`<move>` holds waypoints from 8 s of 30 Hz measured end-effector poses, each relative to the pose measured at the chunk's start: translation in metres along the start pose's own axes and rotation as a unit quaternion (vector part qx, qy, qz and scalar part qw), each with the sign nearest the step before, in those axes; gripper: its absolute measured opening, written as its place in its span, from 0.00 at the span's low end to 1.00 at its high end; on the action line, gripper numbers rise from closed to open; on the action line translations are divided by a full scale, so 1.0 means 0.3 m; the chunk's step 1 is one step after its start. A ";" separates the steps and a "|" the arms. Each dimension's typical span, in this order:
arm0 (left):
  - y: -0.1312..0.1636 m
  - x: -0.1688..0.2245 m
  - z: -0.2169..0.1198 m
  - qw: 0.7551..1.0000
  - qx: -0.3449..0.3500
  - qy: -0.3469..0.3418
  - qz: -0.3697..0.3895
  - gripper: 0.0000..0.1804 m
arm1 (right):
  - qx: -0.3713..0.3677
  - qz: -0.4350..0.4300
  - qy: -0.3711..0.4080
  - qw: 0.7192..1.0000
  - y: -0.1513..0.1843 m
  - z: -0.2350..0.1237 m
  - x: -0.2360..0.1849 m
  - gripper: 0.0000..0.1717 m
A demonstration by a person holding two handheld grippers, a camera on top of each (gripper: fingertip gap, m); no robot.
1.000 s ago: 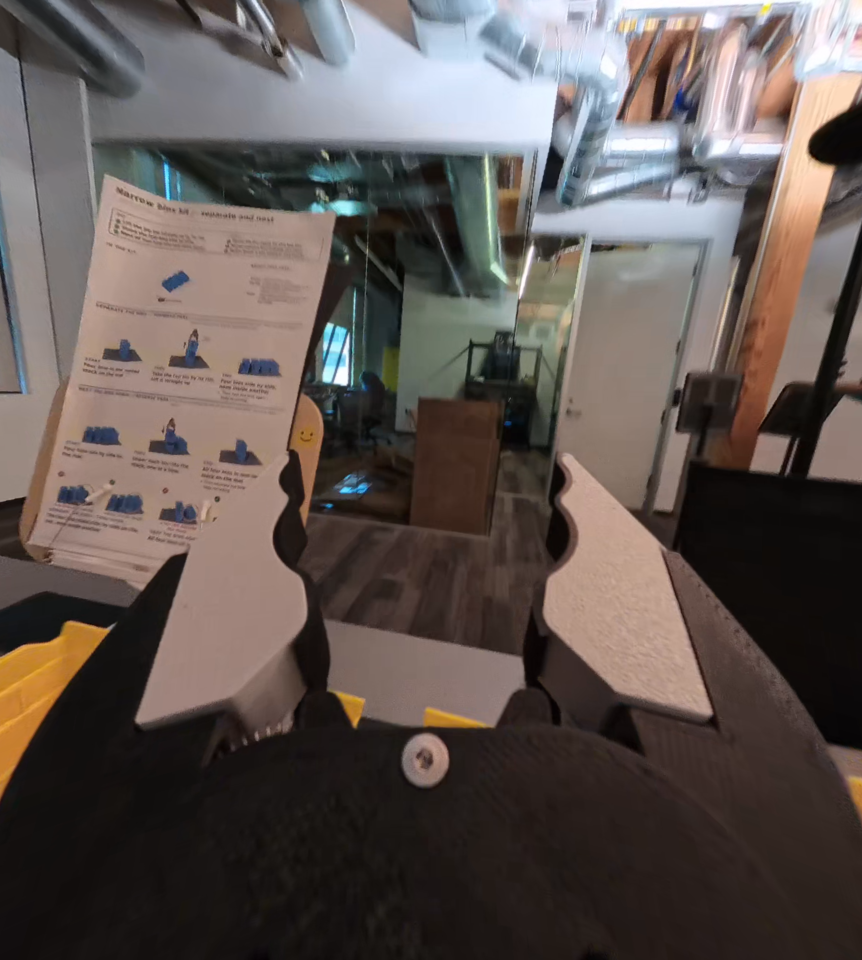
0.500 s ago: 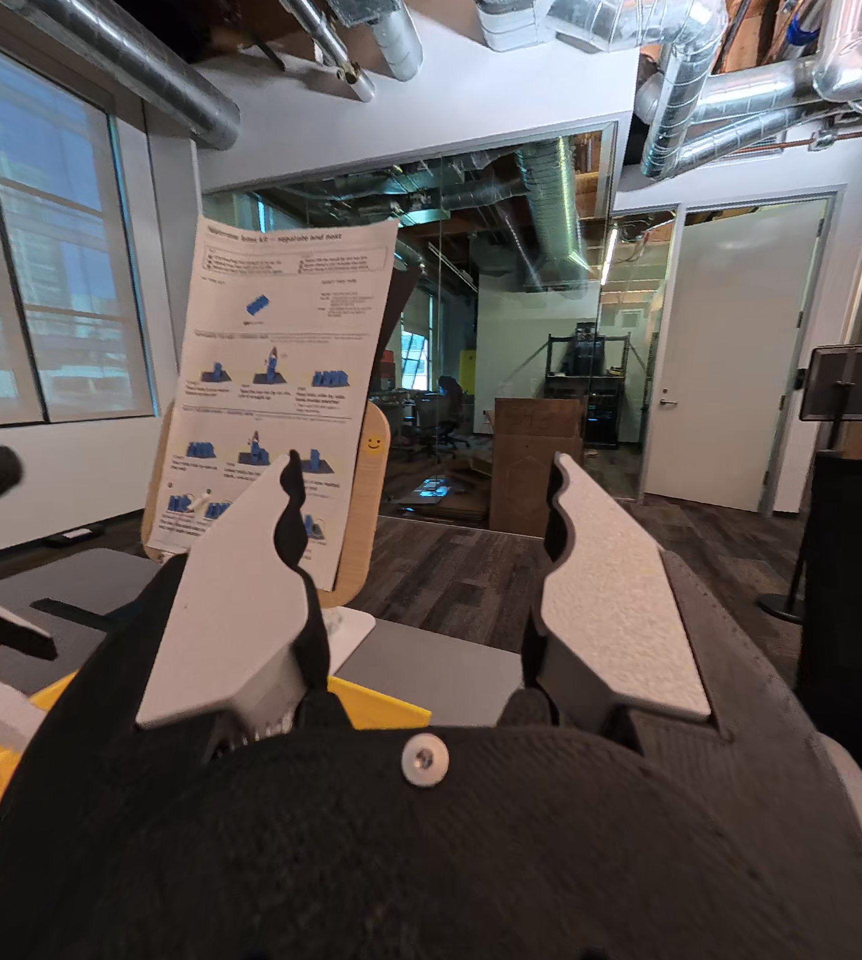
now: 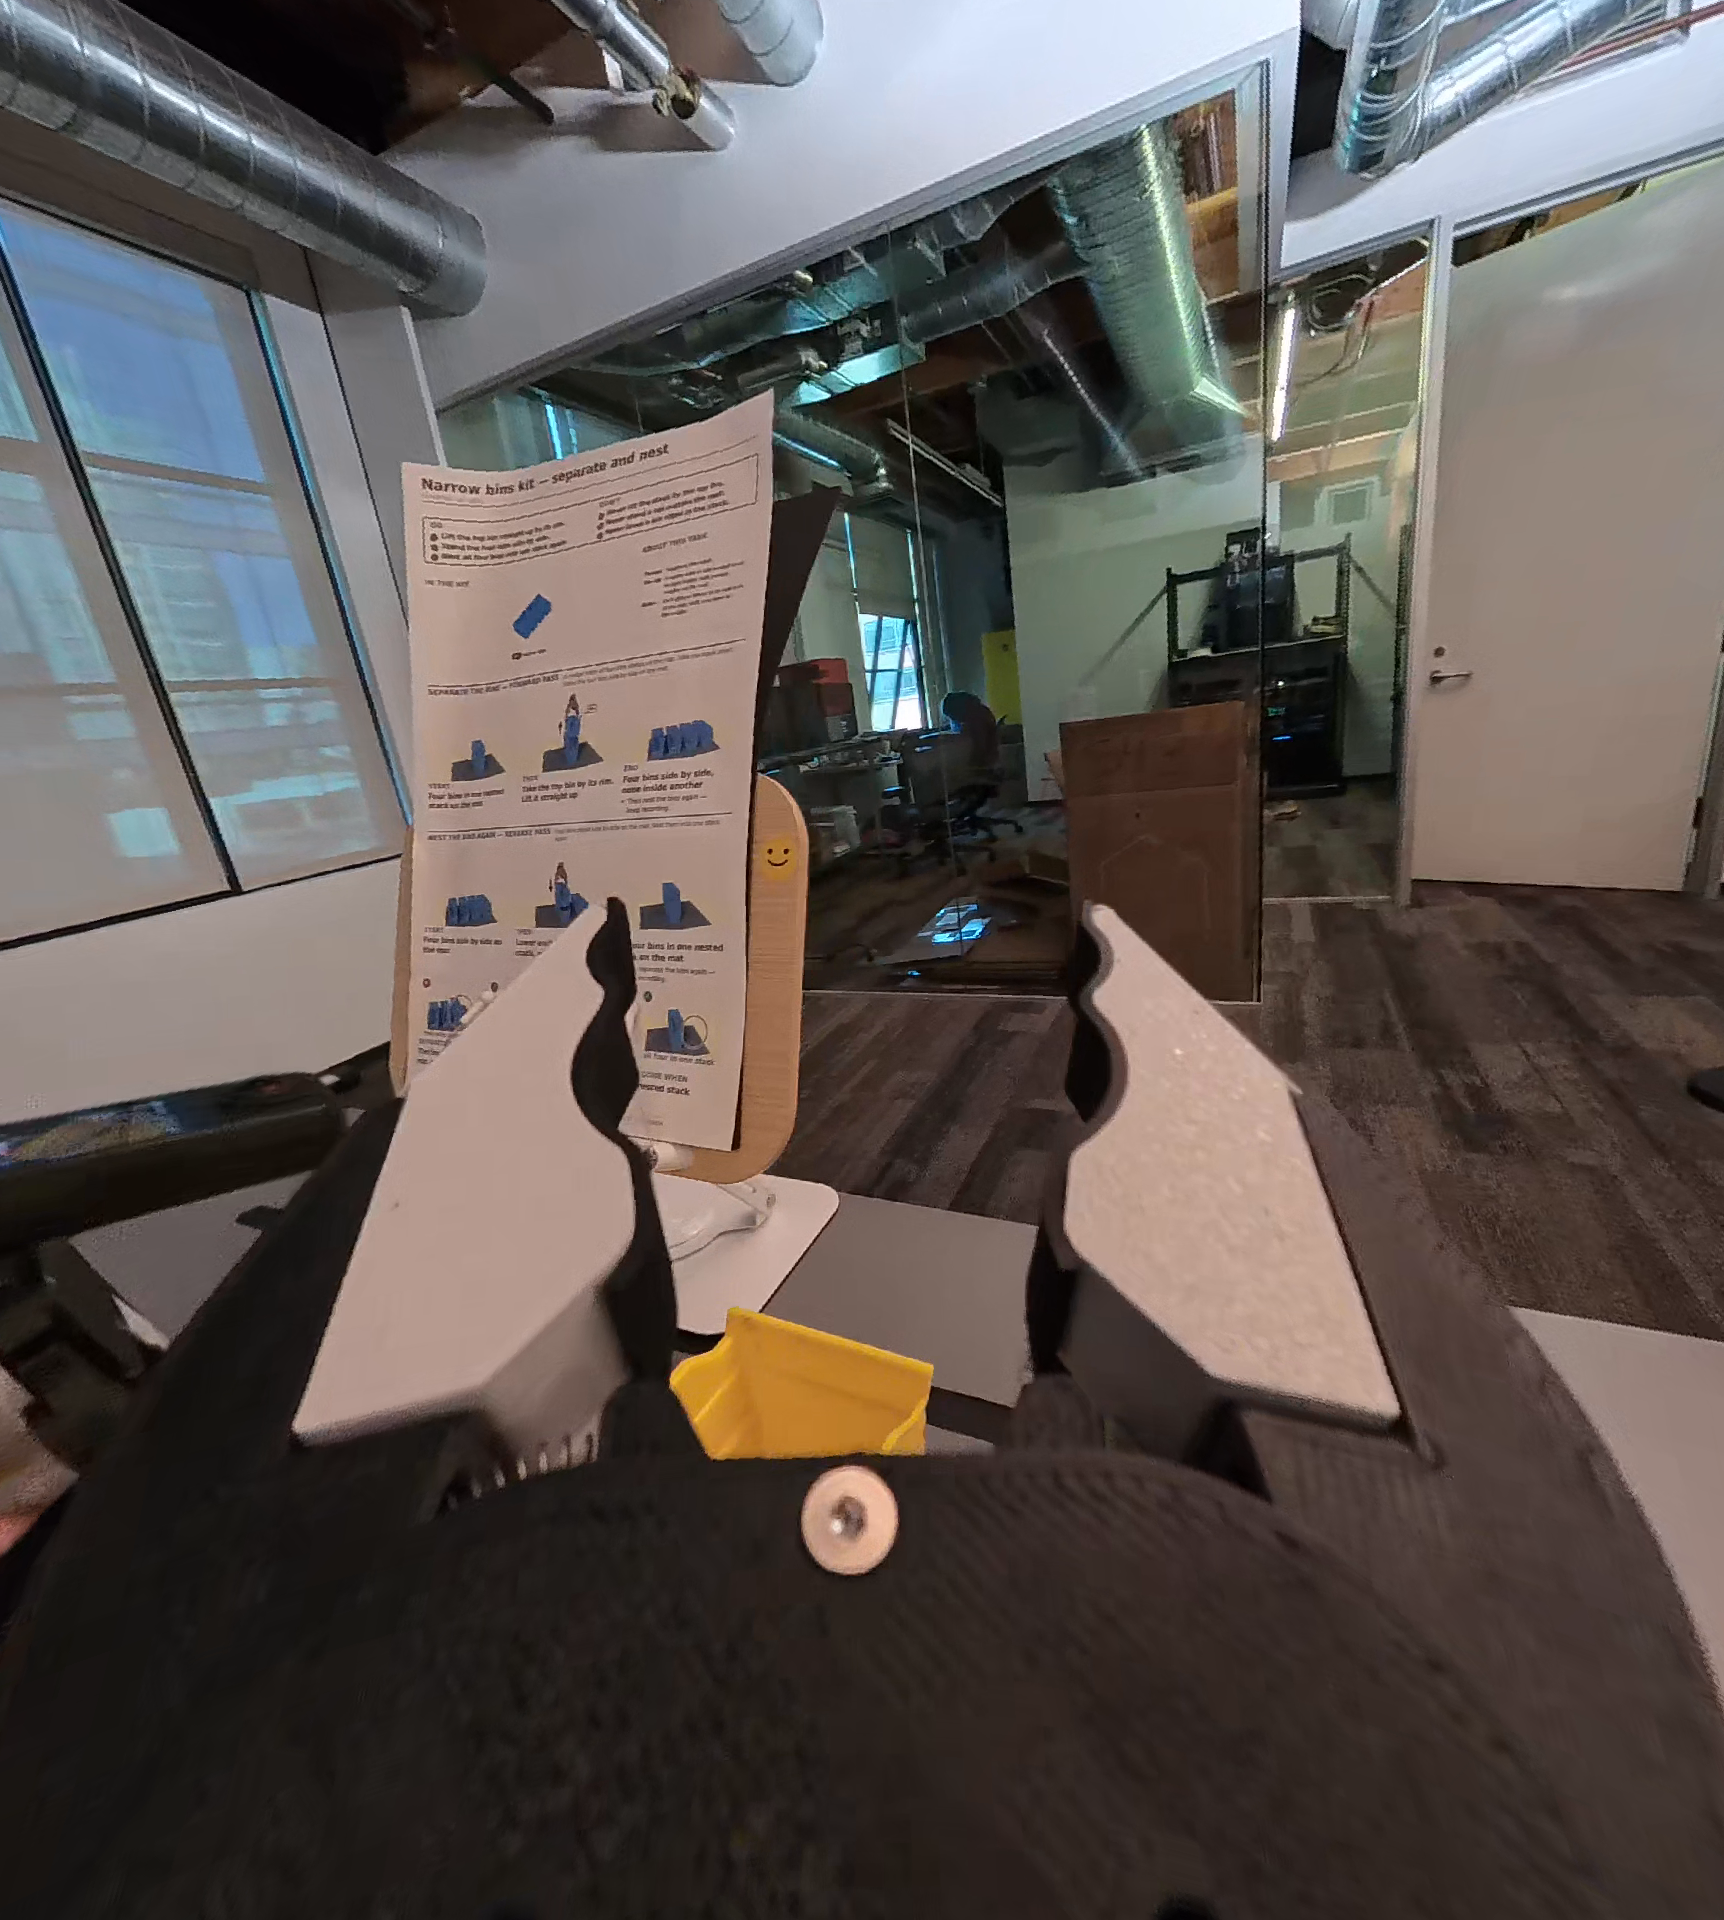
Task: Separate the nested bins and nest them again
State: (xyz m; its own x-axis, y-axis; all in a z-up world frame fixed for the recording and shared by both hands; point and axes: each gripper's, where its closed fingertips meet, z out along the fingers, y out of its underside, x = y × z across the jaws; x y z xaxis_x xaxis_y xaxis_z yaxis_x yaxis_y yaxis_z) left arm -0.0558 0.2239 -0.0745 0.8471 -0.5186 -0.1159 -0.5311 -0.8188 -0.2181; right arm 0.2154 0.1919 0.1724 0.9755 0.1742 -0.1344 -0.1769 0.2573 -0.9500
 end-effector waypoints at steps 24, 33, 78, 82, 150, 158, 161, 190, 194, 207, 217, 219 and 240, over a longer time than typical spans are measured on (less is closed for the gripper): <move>0.023 -0.032 -0.023 0.997 -0.075 -0.018 -0.010 0.65 | -0.044 0.041 -0.054 0.997 0.067 0.038 -0.050 0.47; 0.016 -0.043 -0.039 0.997 -0.070 -0.025 -0.006 0.63 | -0.037 0.062 -0.054 0.996 0.056 0.029 -0.024 0.47; 0.017 -0.014 -0.073 0.999 -0.039 0.014 0.018 0.60 | -0.060 0.052 -0.057 0.995 0.103 0.056 -0.044 0.47; 0.022 -0.011 -0.068 0.999 -0.046 0.013 0.027 0.62 | -0.063 0.052 -0.058 0.995 0.109 0.058 -0.046 0.46; 0.014 -0.055 -0.359 0.995 -0.037 0.077 0.052 0.63 | -0.080 0.060 -0.077 0.992 0.129 0.066 -0.075 0.46; 0.025 -0.321 -0.454 0.997 -0.003 0.066 -0.034 0.63 | -0.078 0.062 -0.076 0.992 0.125 0.062 -0.071 0.46; 0.055 -0.460 -0.400 0.997 0.006 0.036 -0.074 0.63 | -0.078 0.064 -0.077 0.992 0.123 0.061 -0.070 0.46; 0.285 -0.999 0.070 0.991 0.114 -0.002 -0.075 0.72 | -0.131 0.029 -0.080 0.988 0.230 0.104 -0.112 0.47; 0.197 -1.010 -0.078 0.975 0.207 -0.048 -0.069 0.71 | -0.131 0.030 -0.077 0.988 0.229 0.105 -0.101 0.47; -0.006 -0.210 -0.169 0.951 0.244 0.191 0.011 0.50 | -0.142 0.020 -0.079 0.987 0.250 0.112 -0.114 0.47; 0.058 -0.184 0.071 0.985 0.109 0.131 0.032 0.21 | -0.139 0.033 -0.083 0.986 0.241 0.109 -0.106 0.47; 0.066 -0.174 0.066 0.981 0.101 0.164 0.008 0.03 | -0.139 0.033 -0.083 0.986 0.241 0.108 -0.106 0.47; 0.116 -0.519 0.074 0.938 0.201 0.148 -0.242 0.04 | -0.573 -0.034 -0.094 0.813 0.668 -0.156 -0.105 0.33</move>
State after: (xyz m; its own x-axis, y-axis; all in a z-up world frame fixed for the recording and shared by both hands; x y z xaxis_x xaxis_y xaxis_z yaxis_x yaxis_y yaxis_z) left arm -0.2057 0.2816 -0.0856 0.9139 -0.2041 0.3510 0.0141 -0.8480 -0.5297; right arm 0.1552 0.1934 -0.0268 0.9217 0.3663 -0.1276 0.2198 -0.7644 -0.6061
